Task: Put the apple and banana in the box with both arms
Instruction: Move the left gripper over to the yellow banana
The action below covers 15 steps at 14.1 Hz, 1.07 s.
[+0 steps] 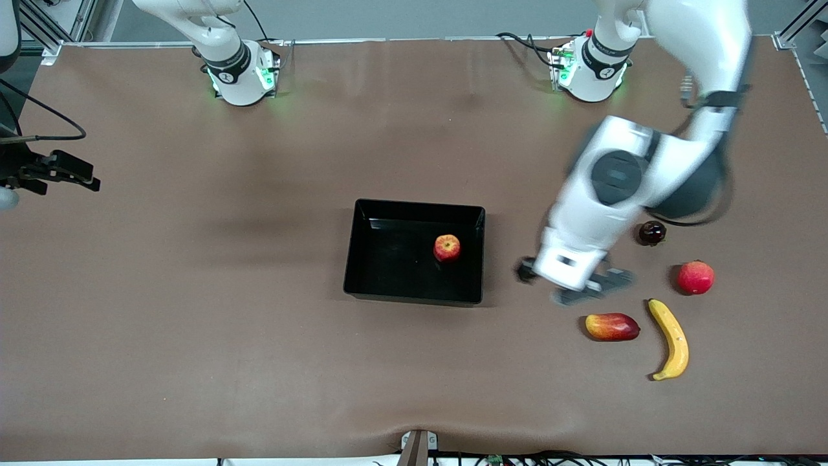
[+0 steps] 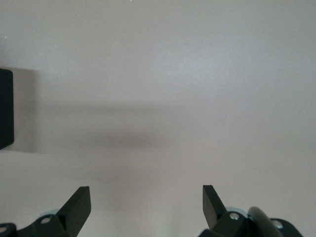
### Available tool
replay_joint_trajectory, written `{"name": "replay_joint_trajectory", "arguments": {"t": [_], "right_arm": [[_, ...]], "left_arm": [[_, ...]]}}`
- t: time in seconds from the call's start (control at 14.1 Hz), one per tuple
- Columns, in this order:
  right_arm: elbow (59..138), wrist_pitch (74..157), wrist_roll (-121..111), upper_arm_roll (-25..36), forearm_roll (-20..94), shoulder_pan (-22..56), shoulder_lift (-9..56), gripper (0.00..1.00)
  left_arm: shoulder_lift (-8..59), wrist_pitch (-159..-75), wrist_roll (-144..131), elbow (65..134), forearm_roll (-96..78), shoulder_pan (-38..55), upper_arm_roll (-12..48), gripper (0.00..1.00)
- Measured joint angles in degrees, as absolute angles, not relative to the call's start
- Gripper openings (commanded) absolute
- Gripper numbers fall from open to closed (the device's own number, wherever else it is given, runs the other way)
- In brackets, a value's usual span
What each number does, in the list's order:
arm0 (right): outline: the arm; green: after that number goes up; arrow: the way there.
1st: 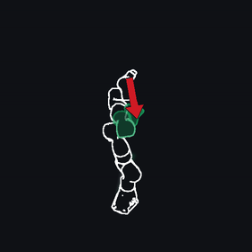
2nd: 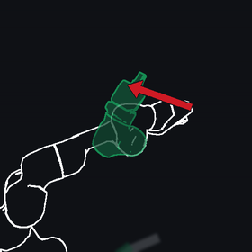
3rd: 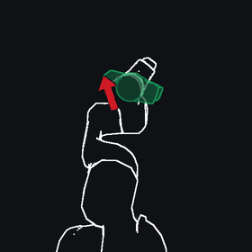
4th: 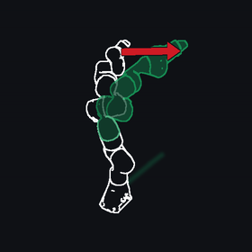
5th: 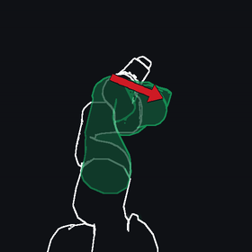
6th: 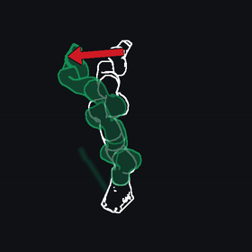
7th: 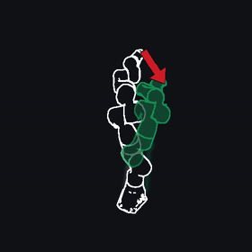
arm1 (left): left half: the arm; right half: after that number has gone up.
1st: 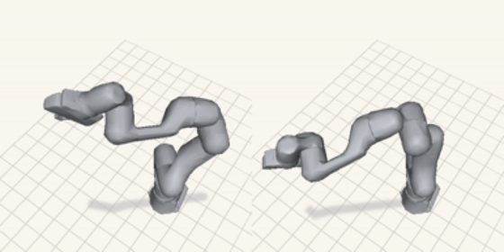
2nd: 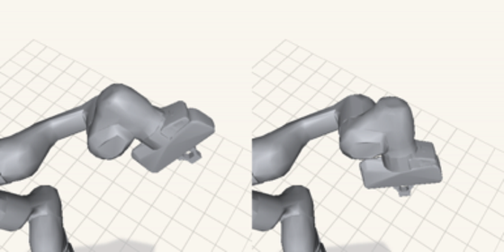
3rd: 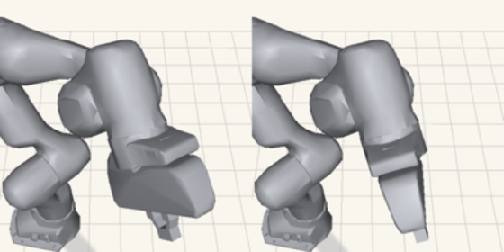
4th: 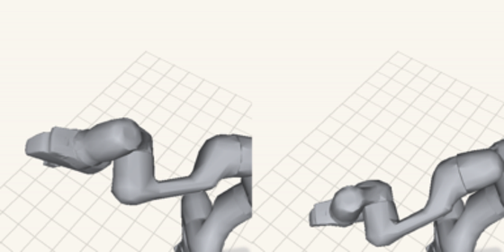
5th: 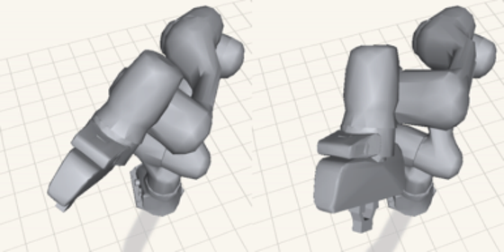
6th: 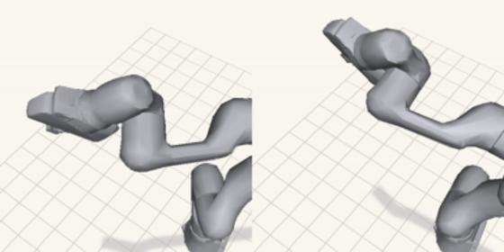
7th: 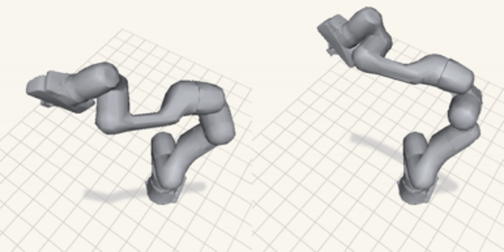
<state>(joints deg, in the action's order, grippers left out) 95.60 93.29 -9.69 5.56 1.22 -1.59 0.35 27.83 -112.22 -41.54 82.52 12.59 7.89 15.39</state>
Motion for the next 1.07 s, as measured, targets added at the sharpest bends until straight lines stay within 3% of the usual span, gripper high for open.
{"name": "replay_joint_trajectory", "arguments": {"t": [0.28,0.78,0.92,1.07], "right_arm": [[93.0,94.1,-10.0,5.6,1.2,-1.8,0.1,1.00],[90.9,93.6,-10.0,5.9,1.1,-2.4,0.1,1.00],[90.7,93.2,-10.0,5.8,1.1,-2.4,0.1,1.00],[90.3,93.0,-10.0,5.6,1.1,-2.4,0.1,1.00]], "left_arm": [[32.4,-114.1,-34.1,83.9,20.0,-1.4,15.2,1.00],[42.2,-129.0,-28.1,84.1,22.6,-11.3,15.0,0.99],[43.6,-131.1,-24.5,84.1,22.6,-12.8,14.4,0.90],[44.7,-133.5,-23.4,84.1,22.6,-13.1,12.8,0.70]]}}
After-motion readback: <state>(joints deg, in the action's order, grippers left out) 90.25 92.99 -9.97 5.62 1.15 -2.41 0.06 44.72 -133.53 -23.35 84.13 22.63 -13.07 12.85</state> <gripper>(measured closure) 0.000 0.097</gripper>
